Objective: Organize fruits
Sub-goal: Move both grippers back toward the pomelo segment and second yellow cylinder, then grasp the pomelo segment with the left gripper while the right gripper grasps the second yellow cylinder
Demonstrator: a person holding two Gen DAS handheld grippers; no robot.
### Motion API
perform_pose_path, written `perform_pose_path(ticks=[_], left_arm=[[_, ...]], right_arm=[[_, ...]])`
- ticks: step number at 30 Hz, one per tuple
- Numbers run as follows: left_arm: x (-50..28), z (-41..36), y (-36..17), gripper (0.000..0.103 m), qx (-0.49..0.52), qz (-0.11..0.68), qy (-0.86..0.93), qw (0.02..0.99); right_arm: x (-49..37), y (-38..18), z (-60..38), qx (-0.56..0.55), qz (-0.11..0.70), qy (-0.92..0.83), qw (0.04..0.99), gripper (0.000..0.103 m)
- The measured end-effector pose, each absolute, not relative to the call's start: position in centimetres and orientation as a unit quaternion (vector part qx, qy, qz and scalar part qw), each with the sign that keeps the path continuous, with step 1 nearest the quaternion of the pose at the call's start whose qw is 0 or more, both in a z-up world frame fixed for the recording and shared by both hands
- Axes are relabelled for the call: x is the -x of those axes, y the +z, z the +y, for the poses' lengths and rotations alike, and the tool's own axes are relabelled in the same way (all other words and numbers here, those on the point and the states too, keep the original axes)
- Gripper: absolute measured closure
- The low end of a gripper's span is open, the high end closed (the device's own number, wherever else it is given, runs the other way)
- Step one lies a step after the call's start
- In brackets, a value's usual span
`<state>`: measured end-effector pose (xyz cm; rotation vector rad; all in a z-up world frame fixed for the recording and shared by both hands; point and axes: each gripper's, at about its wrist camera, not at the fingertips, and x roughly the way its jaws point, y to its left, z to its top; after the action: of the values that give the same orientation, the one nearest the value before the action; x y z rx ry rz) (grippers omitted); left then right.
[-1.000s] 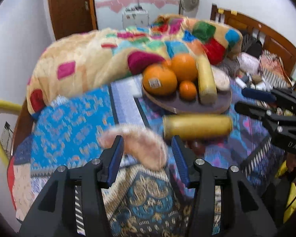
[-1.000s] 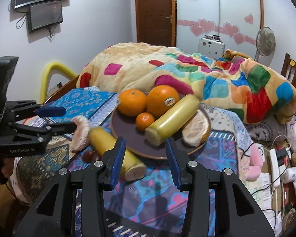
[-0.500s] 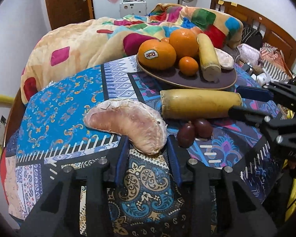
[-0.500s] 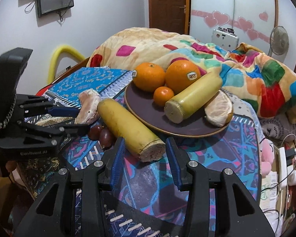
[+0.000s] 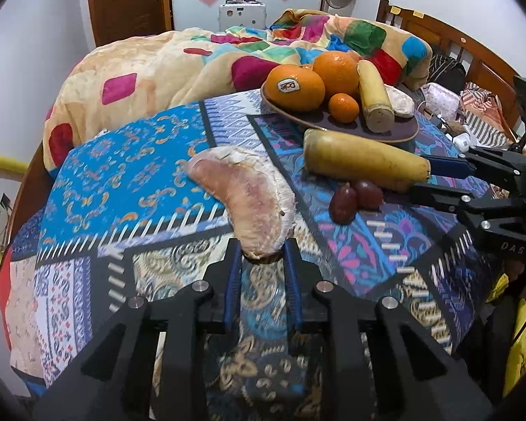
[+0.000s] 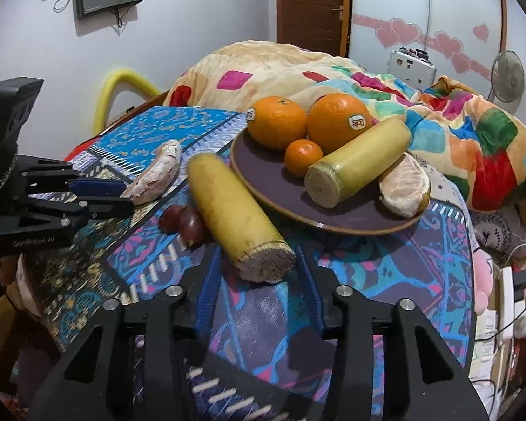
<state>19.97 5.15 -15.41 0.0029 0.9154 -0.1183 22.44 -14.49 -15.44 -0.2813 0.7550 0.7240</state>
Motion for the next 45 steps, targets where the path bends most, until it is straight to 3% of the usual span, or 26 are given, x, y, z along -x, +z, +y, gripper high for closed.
perform_pose_path(ticks=[1,2,13,15,20,23,39,45], left_arm=[[-19.7,5.3,-15.4,0.089,0.002,0.443,-0.06,0.895],[-19.4,5.5,-15.3,0.103,0.006,0.445,-0.061,0.893],[-16.8,6.6,-14.5,0.1,0.019,0.455,-0.052,0.889],[-16.8,6.5,-14.2,0.092,0.016,0.454,-0.049,0.89],[-17.9,5.9,-13.5,0.053,0.025,0.439,-0.045,0.897],[-19.1,5.1,-13.4,0.043,0.023,0.433,-0.047,0.9],[-25.4,5.2,-15.7,0.043,0.024,0.465,-0.041,0.884],[-24.8,4.9,-15.6,0.058,0.003,0.461,-0.053,0.886]], right_arm=[[-22.0,-15.4,-14.7,0.132,0.36,0.346,0.856,0.068],[-21.6,-15.4,-14.9,0.132,0.36,0.346,0.856,0.068],[-18.7,-14.8,-18.6,0.119,0.372,0.318,0.864,0.07],[-18.5,-14.9,-19.1,0.123,0.374,0.31,0.865,0.07],[-18.8,-14.6,-19.1,0.133,0.378,0.304,0.864,0.069],[-19.3,-14.0,-18.7,0.129,0.368,0.313,0.866,0.066],[-23.8,-16.0,-14.8,0.117,0.387,0.343,0.848,0.063],[-23.0,-15.7,-15.2,0.122,0.378,0.338,0.853,0.068]])
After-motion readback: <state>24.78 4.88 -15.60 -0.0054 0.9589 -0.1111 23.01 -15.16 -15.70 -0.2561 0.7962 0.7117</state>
